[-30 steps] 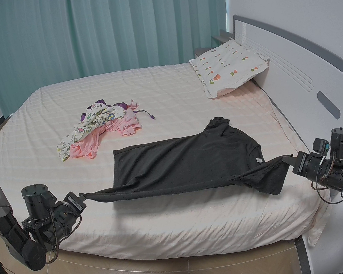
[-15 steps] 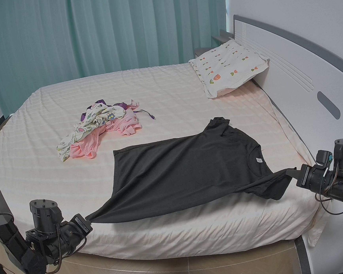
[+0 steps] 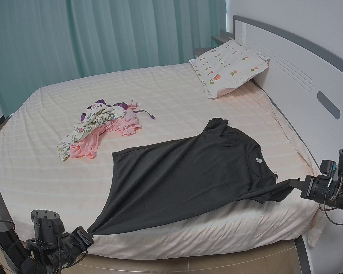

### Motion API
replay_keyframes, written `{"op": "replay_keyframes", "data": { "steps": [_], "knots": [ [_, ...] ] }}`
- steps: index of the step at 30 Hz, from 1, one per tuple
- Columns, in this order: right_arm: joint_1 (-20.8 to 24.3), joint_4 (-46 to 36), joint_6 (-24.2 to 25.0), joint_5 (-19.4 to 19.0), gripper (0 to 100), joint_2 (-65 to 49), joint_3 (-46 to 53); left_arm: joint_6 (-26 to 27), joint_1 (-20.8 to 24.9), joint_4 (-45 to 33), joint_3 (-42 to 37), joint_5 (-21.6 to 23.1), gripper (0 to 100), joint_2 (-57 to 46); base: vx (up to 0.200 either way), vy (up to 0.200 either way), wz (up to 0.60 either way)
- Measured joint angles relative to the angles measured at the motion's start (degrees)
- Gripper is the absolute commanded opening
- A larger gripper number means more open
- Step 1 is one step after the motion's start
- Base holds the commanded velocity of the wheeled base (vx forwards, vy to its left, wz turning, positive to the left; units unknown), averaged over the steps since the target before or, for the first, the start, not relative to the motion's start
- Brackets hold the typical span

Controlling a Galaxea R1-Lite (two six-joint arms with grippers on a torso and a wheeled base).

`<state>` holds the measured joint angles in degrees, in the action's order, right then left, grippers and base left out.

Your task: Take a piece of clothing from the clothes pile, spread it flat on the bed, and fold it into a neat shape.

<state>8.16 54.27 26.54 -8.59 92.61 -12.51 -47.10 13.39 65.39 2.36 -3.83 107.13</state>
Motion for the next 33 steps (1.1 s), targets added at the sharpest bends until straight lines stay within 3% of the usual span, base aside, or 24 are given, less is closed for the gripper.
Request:
{"op": "replay_keyframes", "data": {
  "steps": [7, 23, 33],
  "knots": [
    [-0.06, -0.4, 0.0, -0.02, 0, 0.11, -3.52, -0.24, -0.02, 0.29, 1.99, -0.05, 0, 0.06, 0.0, 0.0, 0.0],
    [-0.28, -0.96, 0.09, -0.05, 0, 11.35, -22.53, -3.61, -1.29, -0.33, 17.05, -0.96, 0, 2.71, 0.0, 0.0, 0.0],
    [-0.22, -0.99, 0.17, 0.04, 0, 20.75, -33.46, -4.99, -1.99, -0.37, 27.4, -5.19, 0, 10.07, 0.0, 0.0, 0.0]
  ]
}}
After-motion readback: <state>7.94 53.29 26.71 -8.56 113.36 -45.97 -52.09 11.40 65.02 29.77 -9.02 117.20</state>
